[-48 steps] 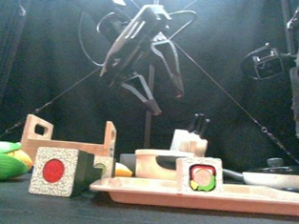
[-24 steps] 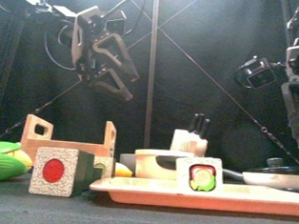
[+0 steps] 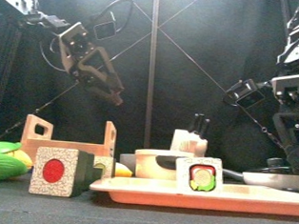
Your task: Grab cleaver
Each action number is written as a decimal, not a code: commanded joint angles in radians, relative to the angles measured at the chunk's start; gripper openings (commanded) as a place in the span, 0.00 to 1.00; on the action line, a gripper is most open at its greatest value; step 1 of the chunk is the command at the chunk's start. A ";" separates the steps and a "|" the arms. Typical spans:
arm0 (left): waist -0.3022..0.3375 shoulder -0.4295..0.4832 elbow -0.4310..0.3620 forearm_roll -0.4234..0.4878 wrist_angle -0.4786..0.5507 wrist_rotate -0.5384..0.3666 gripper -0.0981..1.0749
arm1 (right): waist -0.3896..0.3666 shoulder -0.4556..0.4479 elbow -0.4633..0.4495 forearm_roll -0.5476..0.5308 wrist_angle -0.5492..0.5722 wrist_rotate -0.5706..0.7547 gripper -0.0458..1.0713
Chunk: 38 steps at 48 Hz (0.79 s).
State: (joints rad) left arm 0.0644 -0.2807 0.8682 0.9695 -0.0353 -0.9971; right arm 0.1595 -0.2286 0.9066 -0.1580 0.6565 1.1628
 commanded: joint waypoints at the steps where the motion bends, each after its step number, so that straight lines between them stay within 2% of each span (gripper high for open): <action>1: 0.000 -0.028 0.021 0.000 -0.037 0.000 0.85 | -0.006 -0.006 -0.015 -0.002 0.002 0.000 0.79; 14: 0.000 -0.051 0.106 -0.011 -0.199 0.000 0.85 | -0.037 0.031 -0.011 -0.018 -0.005 0.000 0.79; 23: -0.002 -0.083 0.144 -0.025 -0.261 0.011 0.85 | -0.037 0.071 -0.017 -0.014 -0.005 0.000 0.79; 30: -0.002 -0.092 0.147 -0.029 -0.298 0.091 0.85 | -0.035 0.092 -0.017 -0.012 -0.006 0.000 0.79; 38: -0.003 -0.081 0.170 -0.115 -0.370 0.196 0.85 | -0.035 0.112 -0.023 -0.018 -0.006 -0.002 0.79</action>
State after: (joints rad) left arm 0.0629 -0.3636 1.0416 0.8974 -0.3743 -0.8330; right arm 0.1273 -0.1074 0.9020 -0.1733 0.6535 1.1628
